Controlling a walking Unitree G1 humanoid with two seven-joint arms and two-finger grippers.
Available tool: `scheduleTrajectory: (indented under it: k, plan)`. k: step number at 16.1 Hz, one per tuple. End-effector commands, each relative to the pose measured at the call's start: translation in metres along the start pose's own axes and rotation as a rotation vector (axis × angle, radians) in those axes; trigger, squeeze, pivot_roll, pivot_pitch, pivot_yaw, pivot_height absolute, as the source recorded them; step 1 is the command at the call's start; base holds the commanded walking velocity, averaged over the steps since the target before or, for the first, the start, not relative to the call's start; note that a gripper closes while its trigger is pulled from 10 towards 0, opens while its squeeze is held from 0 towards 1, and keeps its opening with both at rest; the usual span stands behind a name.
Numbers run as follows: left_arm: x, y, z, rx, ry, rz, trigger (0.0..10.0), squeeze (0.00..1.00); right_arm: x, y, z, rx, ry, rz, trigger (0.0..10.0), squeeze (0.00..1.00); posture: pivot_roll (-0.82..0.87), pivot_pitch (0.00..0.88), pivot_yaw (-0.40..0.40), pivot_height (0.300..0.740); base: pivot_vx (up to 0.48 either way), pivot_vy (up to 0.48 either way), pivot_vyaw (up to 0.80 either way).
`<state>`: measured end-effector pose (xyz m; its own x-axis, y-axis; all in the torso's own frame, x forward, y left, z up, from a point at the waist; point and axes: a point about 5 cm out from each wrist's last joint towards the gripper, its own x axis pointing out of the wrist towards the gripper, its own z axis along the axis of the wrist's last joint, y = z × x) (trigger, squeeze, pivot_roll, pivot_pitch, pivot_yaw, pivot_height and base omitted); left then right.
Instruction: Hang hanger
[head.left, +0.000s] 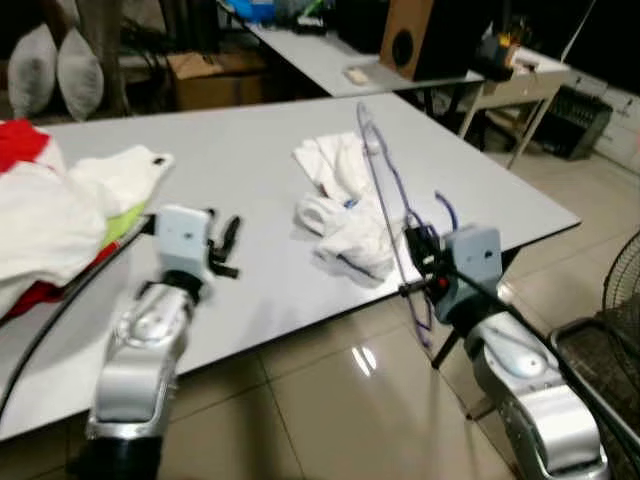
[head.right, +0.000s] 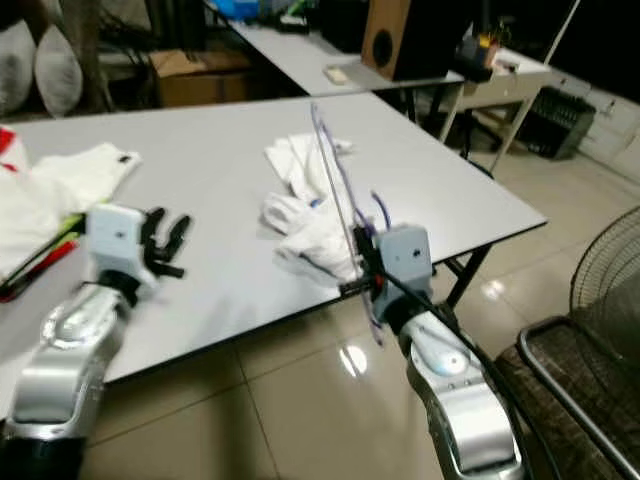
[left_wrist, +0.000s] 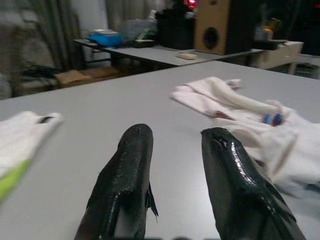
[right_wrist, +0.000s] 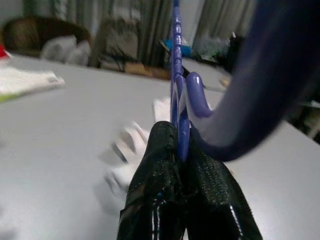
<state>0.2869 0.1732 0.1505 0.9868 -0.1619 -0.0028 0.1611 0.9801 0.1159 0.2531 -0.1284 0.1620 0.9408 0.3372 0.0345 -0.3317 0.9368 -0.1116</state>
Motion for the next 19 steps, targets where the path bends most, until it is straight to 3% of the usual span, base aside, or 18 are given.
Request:
scheduleTrajectory:
  k: [1, 9, 12, 15, 17, 19]
  plan:
    - [0.003, -0.009, 0.003, -0.002, -0.011, -0.021, 10.0, 0.00, -0.001, -0.005, -0.001, 0.018, 0.007, -0.032, 10.0, 0.00, -0.11, 0.002, -0.055, 0.740, 0.000, 0.341, 0.00]
    - [0.007, -0.007, 0.006, -0.004, -0.027, -0.001, 10.0, 0.00, 0.001, -0.009, -0.004, 0.028, 0.002, -0.058, 10.0, 0.00, -0.11, 0.000, -0.062, 0.740, 0.000, 0.338, 0.00]
    - [0.008, -0.007, 0.007, -0.005, -0.033, 0.001, 10.0, 0.00, 0.003, -0.017, -0.005, -0.007, -0.024, -0.176, 10.0, 0.00, -0.11, 0.000, -0.061, 0.740, 0.000, 0.334, 0.00]
    - [0.008, -0.010, 0.007, -0.002, -0.038, 0.000, 10.0, 0.00, -0.004, -0.022, -0.020, 0.105, 0.058, -0.161, 10.0, 0.00, -0.11, 0.000, -0.063, 0.740, 0.000, 0.000, 0.00]
    - [0.007, -0.009, 0.008, -0.046, -0.054, 0.017, 10.0, 0.00, -0.007, -0.021, -0.025, 0.116, 0.071, -0.155, 10.0, 0.00, -0.11, 0.000, -0.062, 0.740, 0.000, 0.000, 0.00]
    - [0.007, -0.006, 0.009, -0.026, -0.051, 0.033, 10.0, 0.00, -0.006, -0.019, -0.025, 0.133, 0.067, -0.141, 10.0, 0.00, -0.11, 0.000, -0.065, 0.740, 0.000, 0.000, 0.00]
